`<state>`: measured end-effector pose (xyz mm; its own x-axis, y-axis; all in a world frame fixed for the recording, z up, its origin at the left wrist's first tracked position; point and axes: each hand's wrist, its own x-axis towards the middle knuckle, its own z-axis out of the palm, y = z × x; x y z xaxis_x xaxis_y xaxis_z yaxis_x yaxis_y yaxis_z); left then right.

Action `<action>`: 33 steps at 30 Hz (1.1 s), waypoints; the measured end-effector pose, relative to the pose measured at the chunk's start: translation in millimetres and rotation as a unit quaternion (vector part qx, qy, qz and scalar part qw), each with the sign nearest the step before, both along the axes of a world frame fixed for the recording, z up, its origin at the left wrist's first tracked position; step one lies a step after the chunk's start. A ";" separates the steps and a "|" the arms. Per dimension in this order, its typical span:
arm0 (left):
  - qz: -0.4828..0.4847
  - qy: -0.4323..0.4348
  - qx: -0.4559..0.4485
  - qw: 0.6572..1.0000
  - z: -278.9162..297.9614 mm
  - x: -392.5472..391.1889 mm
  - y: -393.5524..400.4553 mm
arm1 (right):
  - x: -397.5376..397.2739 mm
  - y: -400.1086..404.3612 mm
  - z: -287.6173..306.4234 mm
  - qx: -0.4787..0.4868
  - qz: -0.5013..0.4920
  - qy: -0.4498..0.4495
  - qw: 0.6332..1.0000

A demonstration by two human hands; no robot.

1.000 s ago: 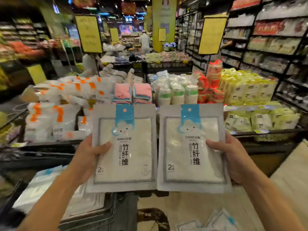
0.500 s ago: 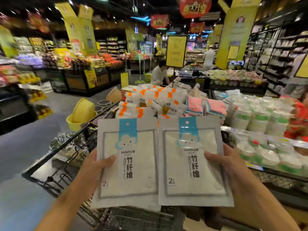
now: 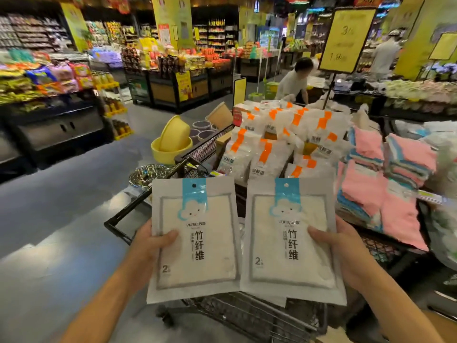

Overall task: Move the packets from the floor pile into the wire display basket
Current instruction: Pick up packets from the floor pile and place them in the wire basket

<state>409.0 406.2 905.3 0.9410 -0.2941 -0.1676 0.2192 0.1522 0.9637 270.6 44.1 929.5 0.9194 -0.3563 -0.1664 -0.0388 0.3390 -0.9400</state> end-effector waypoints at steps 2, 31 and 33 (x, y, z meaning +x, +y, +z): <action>0.006 0.009 0.014 1.000 -8.8 10.1 -4.4 | 18.3 -3.1 -12.6 0.006 0.006 0.013 1.000; -0.073 0.189 0.259 0.944 -254.1 304.7 -134.5 | 243.1 -70.4 -264.1 -0.009 -0.121 0.354 0.927; -0.097 0.207 0.256 0.939 -270.8 324.3 -139.9 | 256.3 -64.0 -277.3 -0.020 -0.124 0.386 0.914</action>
<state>733.2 266.3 634.5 0.7017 -0.2347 -0.6728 0.5664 -0.3892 0.7265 527.0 -19.9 652.2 0.4226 -0.5582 -0.7140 -0.6225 0.3938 -0.6763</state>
